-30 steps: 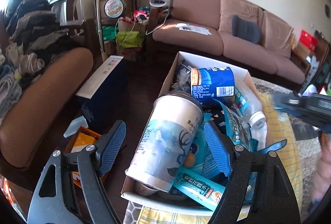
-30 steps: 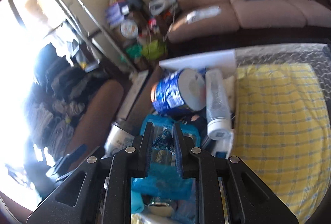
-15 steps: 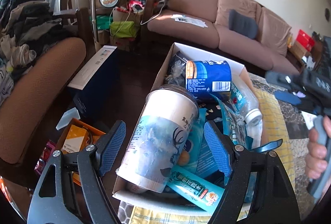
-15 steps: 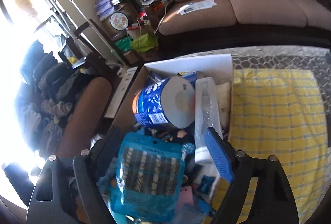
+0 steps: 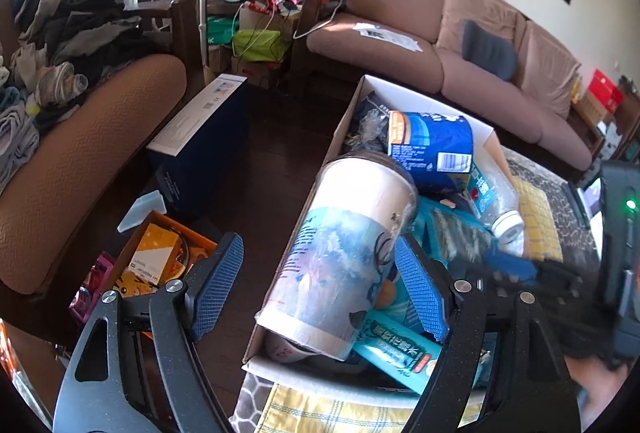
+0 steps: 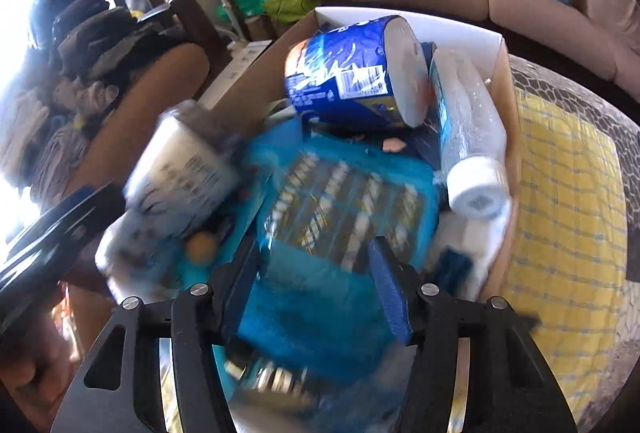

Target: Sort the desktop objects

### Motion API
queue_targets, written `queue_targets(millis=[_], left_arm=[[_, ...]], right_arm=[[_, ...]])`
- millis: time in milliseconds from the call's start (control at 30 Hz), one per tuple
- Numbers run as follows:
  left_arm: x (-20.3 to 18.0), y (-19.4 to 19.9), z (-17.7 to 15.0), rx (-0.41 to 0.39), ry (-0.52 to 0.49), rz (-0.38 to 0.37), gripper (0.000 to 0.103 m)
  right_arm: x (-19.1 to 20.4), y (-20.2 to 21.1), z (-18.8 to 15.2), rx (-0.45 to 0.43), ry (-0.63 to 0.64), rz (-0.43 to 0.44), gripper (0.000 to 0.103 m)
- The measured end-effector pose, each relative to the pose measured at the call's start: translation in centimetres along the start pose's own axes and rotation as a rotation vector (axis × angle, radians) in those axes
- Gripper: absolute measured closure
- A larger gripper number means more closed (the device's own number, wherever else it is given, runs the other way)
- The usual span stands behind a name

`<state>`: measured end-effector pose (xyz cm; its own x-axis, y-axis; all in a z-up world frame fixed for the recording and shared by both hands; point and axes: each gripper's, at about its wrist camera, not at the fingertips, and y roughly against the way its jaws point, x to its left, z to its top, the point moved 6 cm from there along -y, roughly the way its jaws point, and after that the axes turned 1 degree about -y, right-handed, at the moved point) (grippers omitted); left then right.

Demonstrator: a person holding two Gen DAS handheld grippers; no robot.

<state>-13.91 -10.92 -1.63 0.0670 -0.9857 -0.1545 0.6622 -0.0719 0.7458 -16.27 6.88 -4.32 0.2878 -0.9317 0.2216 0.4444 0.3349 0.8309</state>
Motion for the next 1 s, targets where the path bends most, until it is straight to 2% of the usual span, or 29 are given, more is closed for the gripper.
queue_targets(millis=[100,233,400,500,533,567,600,633,700,867,1000], left_arm=[[-0.2,0.2,0.1,-0.012,-0.01,0.002,0.027],[-1.1,0.2,0.4,-0.029,-0.043,0.011,0.027],[-2.2,-0.4,0.6,-0.022,-0.07,0.015,0.027],[-2.3,-0.4,0.7,-0.019,-0.062,0.008,0.027],[-2.4,-0.4,0.7,-0.018,-0.058,0.005,0.027],[-2.4,-0.3,0.5,-0.02,-0.057,0.002,0.027],[-2.4,-0.2,0.5,-0.02,-0.058,0.003,0.027],[-2.3,-0.2,0.4,-0.02,-0.06,0.007,0.027],[-2.2,-0.2,0.3,-0.019,-0.059,0.014,0.027],[-2.0,-0.3,0.0,-0.007,-0.041,0.016,0.027],[-2.2,0.0,-0.1,-0.015,-0.052,0.014,0.027]], right_arm=[[-1.0,-1.0,1.1,-0.042,0.023,-0.081,0.047],[-2.7,-2.8,2.6,-0.041,-0.019,-0.088,0.043],[-2.6,-2.0,2.7,-0.047,-0.028,-0.095,0.044],[-2.0,1.6,2.1,-0.127,-0.067,-0.014,0.05],[-1.8,3.1,2.0,-0.172,-0.08,0.017,0.058],[-1.7,4.2,1.9,-0.194,-0.078,0.035,0.071],[-1.2,5.1,1.6,-0.192,-0.062,0.046,0.078],[-0.8,5.4,1.5,-0.181,-0.047,0.047,0.091],[0.1,5.0,1.3,-0.14,-0.008,0.041,0.093],[0.8,0.7,-0.1,-0.007,0.028,-0.017,0.096],[1.2,-0.6,-0.6,-0.012,0.035,-0.023,0.096]])
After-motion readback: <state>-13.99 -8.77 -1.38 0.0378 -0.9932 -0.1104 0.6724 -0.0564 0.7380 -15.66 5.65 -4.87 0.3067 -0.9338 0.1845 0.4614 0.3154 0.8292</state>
